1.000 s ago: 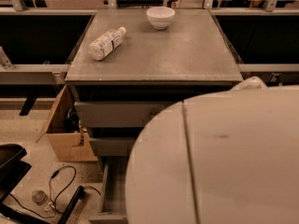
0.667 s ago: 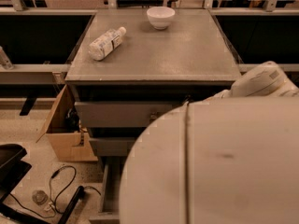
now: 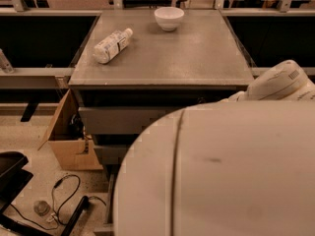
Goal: Pick rxbar chocolate from bottom drawer and place on counter
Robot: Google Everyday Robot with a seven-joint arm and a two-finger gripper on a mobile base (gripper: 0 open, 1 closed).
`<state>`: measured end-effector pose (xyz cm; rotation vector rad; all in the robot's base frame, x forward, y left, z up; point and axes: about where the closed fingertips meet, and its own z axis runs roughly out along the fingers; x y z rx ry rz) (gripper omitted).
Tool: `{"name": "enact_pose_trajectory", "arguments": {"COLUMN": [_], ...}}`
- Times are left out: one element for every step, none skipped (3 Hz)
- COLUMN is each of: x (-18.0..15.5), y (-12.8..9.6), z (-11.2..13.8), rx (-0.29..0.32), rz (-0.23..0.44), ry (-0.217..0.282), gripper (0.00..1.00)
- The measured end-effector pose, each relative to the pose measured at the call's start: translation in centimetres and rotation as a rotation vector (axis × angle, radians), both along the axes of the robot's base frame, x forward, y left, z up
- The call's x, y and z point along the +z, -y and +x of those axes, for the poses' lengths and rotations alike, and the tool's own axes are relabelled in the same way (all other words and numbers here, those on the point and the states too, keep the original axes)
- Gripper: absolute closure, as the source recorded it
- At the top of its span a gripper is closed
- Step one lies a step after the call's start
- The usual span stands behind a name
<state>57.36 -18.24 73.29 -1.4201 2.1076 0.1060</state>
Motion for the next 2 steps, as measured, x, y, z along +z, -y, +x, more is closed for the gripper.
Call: {"name": "enact_pose_trajectory", "arguments": {"x": [2.9, 9.6], "y": [-1.2, -2.8], "z": [1.8, 4.6], "rx": [0.053, 0.107], "rz": [-0.06, -0.156], "ry": [0.015, 0.082], "gripper": [1.0, 1.0]}}
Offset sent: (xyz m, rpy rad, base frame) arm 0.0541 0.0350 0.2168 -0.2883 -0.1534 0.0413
